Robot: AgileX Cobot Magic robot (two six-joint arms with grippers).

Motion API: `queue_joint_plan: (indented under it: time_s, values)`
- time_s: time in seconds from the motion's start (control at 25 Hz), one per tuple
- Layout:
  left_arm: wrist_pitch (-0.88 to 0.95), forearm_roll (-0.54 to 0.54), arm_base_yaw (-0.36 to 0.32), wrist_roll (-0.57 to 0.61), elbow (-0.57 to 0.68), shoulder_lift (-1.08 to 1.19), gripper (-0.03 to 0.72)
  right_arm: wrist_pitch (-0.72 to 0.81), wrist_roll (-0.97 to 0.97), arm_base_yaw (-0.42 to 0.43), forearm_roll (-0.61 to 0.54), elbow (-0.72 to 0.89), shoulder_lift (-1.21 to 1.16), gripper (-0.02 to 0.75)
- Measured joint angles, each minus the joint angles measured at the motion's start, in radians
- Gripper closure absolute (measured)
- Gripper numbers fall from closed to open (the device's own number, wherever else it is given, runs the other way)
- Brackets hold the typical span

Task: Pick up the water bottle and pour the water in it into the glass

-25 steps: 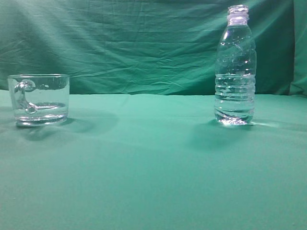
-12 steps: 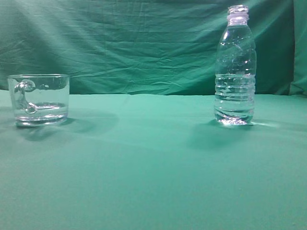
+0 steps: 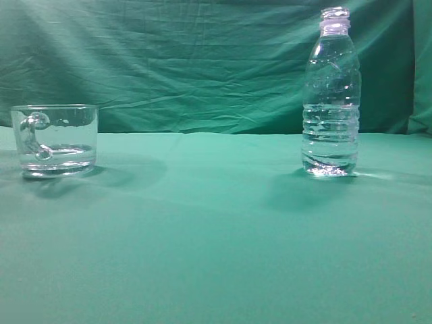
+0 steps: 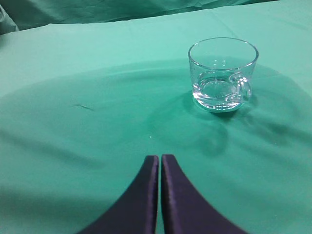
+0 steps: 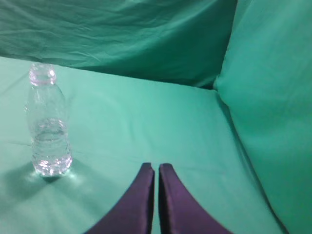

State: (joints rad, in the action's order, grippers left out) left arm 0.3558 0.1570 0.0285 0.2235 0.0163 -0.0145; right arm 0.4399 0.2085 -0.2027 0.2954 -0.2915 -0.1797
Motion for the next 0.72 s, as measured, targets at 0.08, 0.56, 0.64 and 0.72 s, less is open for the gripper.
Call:
queue_joint_plan:
  time_s: [0.08, 0.56, 0.64, 0.72]
  values:
    - [0.000, 0.000, 0.000, 0.000, 0.000, 0.000, 0.688, -0.012, 0.000, 0.033, -0.002, 0.072, 0.063, 0.738]
    - [0.000, 0.000, 0.000, 0.000, 0.000, 0.000, 0.688, -0.096, 0.000, 0.085, -0.050, 0.318, 0.190, 0.738]
    - [0.000, 0.000, 0.000, 0.000, 0.000, 0.000, 0.688, -0.090, 0.000, 0.085, -0.053, 0.318, 0.190, 0.738]
    - [0.000, 0.000, 0.000, 0.000, 0.000, 0.000, 0.688, -0.075, 0.000, 0.085, -0.059, 0.318, 0.190, 0.738]
